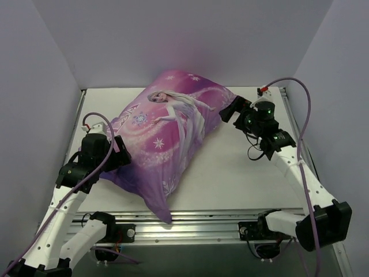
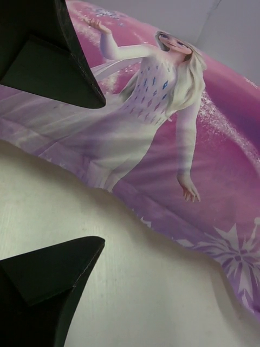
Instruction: Remove the pillowcase from the pillow
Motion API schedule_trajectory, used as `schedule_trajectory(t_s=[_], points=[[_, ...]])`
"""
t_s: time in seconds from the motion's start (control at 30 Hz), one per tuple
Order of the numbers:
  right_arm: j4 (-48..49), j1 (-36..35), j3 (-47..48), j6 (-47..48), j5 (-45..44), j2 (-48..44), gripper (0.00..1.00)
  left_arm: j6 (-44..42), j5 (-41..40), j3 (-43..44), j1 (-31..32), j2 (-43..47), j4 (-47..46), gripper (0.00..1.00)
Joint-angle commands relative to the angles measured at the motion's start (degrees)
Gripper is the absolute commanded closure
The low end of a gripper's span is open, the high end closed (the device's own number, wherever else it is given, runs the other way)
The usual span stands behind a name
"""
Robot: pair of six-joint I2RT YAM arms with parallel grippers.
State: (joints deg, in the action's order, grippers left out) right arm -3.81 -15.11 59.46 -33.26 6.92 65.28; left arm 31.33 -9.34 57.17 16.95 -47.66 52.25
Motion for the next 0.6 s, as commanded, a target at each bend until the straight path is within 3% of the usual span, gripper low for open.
schedule_trajectory(t_s=[0.0,0.13,0.43,0.47,0.5,0.57], points=[[14.26,-0.79,0.04,-6.90,5.38,6.16,0.00,2.42,1.43,-2.32,0.19,0.11,-6.19,0.06],[26.10,-2.11,0.56,-10.42,7.23,16.25,0.00,3.29,1.17,-5.04,0.10,0.02,-8.21,0.06],[41.67,-7.29,5.23,-13.50,10.39,36.83,0.02,4.79,1.26,-10.23,-0.07,0.02,-12.69,0.06],[43.09,-7.65,4.96,-13.50,10.92,37.72,0.11,4.97,1.08,-10.49,-0.08,-0.06,-13.22,0.06],[44.49,-7.91,4.61,-13.59,11.71,38.52,0.45,5.05,1.17,-10.84,-0.16,-0.41,-13.49,0.06],[49.50,-8.09,3.04,-14.20,14.34,39.58,0.75,5.23,1.34,-11.20,-0.25,-0.85,-14.27,0.06]])
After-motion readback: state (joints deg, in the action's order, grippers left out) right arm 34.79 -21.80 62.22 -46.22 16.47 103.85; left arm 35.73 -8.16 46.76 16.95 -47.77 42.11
